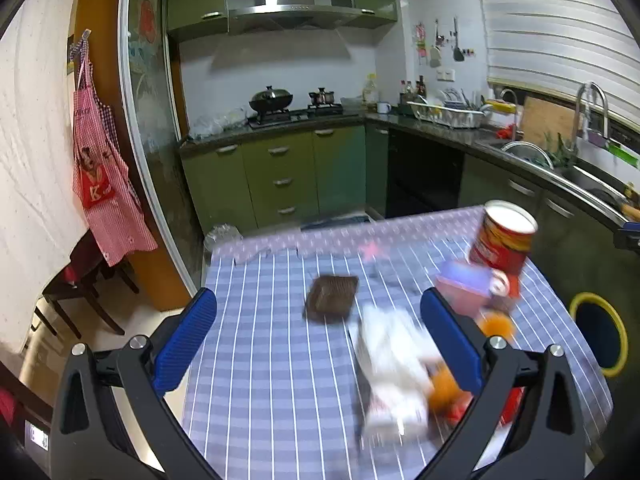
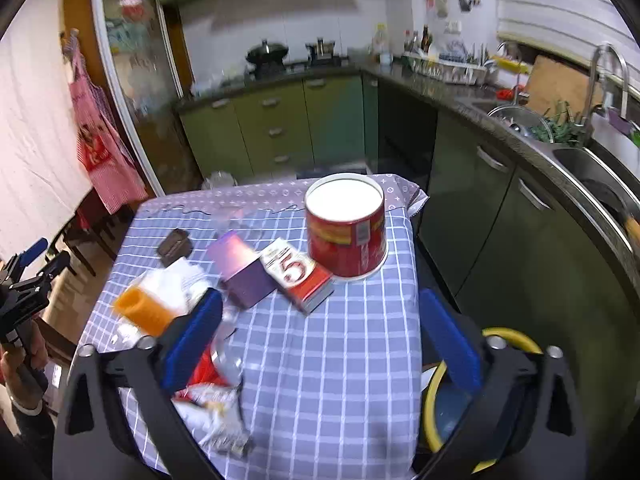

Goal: Collect trash
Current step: 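Grasp the red-and-white can by its rim with the right gripper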

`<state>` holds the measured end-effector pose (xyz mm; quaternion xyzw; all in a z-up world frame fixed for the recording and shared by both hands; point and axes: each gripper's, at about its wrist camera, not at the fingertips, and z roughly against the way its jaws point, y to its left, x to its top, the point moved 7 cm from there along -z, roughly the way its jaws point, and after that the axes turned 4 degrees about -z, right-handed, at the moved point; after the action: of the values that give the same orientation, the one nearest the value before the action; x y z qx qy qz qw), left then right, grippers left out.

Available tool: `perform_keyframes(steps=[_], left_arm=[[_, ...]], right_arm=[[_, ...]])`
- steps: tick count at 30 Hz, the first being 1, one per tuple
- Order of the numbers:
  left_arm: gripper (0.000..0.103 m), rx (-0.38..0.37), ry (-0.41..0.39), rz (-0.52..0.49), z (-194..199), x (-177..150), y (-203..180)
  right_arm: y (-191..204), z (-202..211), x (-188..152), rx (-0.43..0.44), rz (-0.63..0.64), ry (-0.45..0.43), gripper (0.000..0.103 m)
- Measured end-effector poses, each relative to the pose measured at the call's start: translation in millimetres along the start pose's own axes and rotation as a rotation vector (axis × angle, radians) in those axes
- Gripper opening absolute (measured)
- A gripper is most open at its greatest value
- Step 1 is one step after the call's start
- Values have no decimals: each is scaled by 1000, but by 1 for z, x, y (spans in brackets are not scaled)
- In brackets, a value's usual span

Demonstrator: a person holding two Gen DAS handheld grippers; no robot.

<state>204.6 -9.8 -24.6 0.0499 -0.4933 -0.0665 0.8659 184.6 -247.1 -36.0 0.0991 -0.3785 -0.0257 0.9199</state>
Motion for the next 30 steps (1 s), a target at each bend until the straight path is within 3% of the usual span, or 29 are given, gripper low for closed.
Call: perform_keyframes(steps=[2,5,10,18,20,27,30], left_arm=[[97,-9,8,11,-24,10,0],[97,-4,6,12,-55,25,-2],[97,9,4,18,-91,35,1],[97,-4,42,3,-123,20,0],[97,-18,53,-5,-126,17,-2],[97,-21,44,-2,-124,18,-1],[97,-17,42,-6,-124,18,0]], right_arm=[[-7,-24,24,-10,-4,52,68],[-20,-65,59,-38,-17,120,48],[-46,-133,98,-104,-48,233,28],[-78,-197,103,-169,-87,362,24],[-81,-208,103,-165,-97,381,19],[-79,-219,99,-175,-100,443,16],[-79,-219,98,-155,-128,463,6]])
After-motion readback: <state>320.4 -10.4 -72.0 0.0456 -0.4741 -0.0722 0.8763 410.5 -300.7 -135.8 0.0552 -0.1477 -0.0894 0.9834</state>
